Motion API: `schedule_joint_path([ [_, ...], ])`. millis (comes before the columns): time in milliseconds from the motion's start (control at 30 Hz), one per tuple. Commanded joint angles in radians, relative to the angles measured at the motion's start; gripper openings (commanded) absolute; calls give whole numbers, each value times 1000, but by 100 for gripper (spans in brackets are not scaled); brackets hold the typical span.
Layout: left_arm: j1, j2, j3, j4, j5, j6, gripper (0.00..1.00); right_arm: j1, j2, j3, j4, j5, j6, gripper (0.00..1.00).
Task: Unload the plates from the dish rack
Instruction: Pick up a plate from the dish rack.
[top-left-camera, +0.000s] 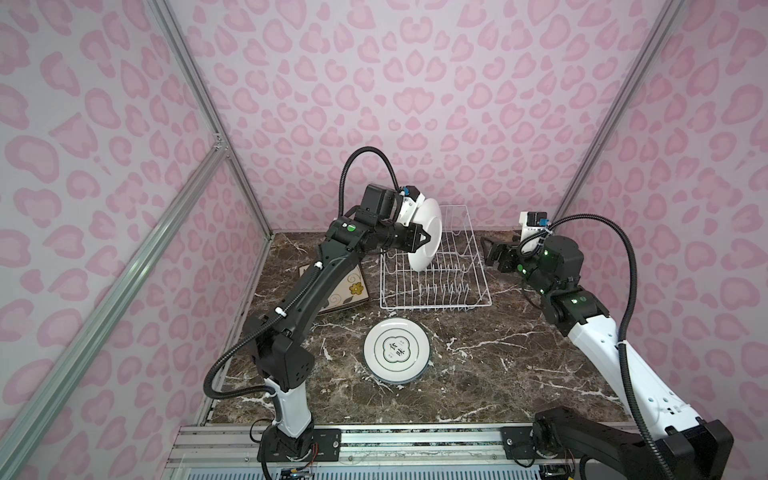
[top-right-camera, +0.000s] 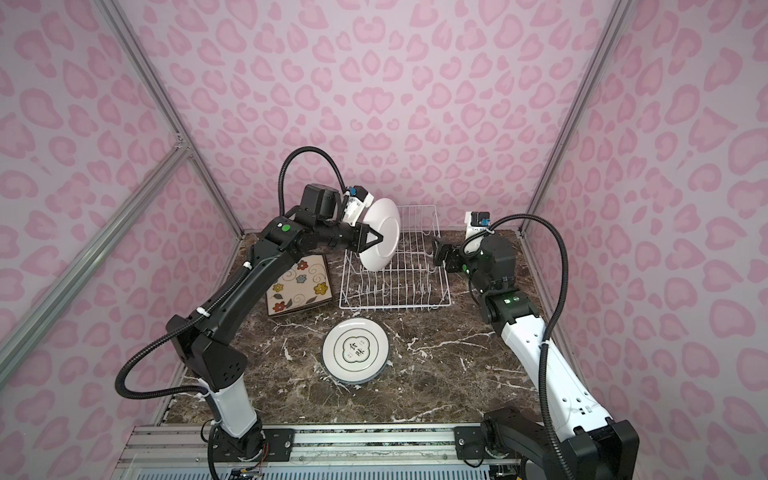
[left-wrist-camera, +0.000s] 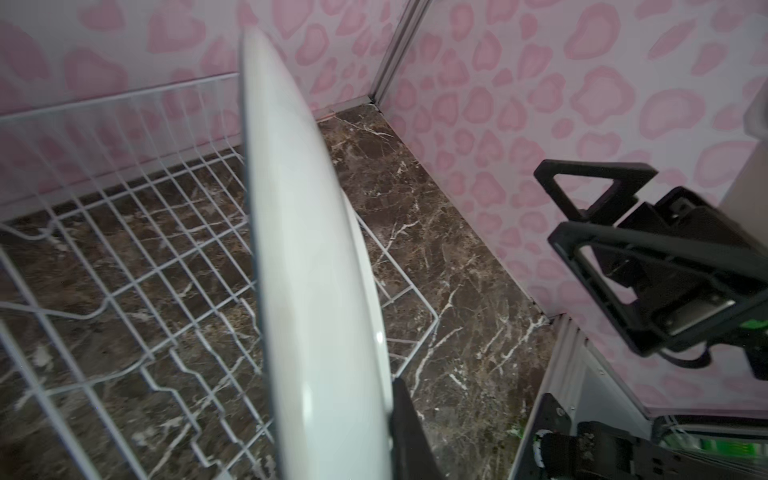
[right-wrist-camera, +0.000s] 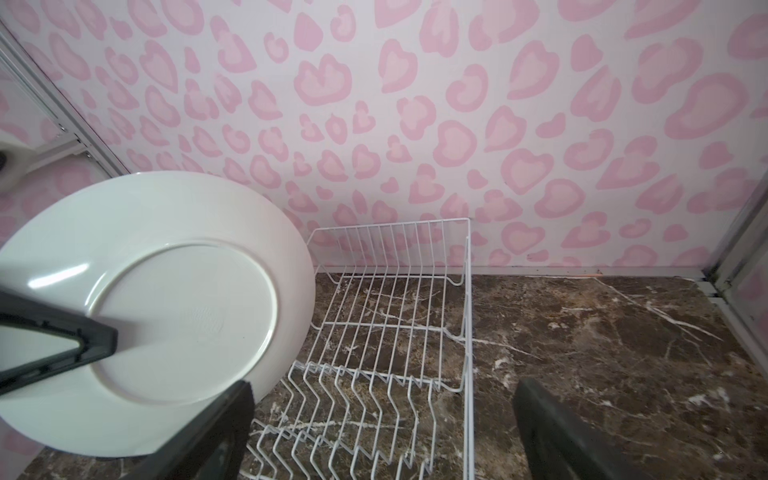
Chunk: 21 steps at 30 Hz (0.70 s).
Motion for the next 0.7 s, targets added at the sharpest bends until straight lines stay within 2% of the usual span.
schedule_joint_path([
  [0,-5,-59,-59,44,-218,173,3,-1,35,23,-27,-81,119,97],
  [133,-22,-135,-177,127,-365,288,3,-2,94,68,-7,-156,224,99],
  [367,-102,-291,-502,436,-627,625,3,-2,166,139,0,-270,318,97],
  [467,-114,-333,-595,547,-670,722,3,2,184,157,-2,-301,341,96],
  [667,-131,-349,-647,590,-710,860,3,25,229,209,-21,-342,374,93],
])
